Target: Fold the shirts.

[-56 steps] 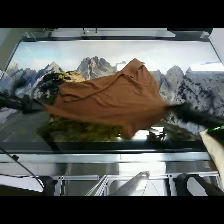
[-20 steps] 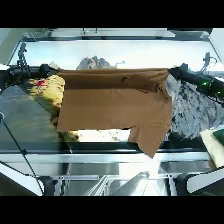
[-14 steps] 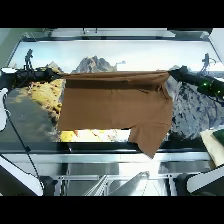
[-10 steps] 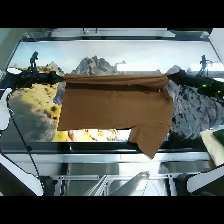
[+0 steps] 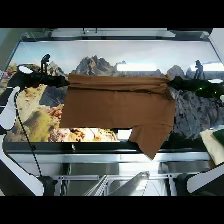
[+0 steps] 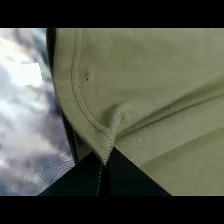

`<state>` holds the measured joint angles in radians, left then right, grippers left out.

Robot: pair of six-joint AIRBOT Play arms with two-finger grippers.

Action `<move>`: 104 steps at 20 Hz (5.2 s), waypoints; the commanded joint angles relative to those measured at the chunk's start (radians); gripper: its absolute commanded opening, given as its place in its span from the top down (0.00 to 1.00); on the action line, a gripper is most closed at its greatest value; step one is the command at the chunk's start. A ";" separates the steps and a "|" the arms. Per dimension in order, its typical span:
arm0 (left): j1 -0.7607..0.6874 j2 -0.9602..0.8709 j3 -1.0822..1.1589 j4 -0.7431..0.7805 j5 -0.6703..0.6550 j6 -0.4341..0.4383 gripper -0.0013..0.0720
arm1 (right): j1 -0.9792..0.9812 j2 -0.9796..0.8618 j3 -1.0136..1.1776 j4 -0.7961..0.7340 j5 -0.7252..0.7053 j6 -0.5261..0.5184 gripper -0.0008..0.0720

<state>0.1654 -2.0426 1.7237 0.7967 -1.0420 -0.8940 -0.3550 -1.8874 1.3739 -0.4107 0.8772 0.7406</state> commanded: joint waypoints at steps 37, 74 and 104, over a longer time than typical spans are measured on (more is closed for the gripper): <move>0.025 0.199 -0.539 0.144 -0.496 -0.174 0.97 | -0.179 0.916 -1.141 -0.364 0.193 0.586 0.44; 0.021 -0.175 0.269 -0.007 -0.182 -0.173 0.96 | 0.087 -0.032 0.045 0.021 -0.040 0.154 0.97; -0.141 -0.056 0.287 -0.022 -0.336 -0.249 0.98 | 0.119 -0.163 0.279 0.049 0.328 0.296 0.97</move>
<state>0.1001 -2.0922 2.0106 0.7834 -1.3983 -1.1149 -0.2481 -2.0701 1.5948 -0.4099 1.1545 1.0351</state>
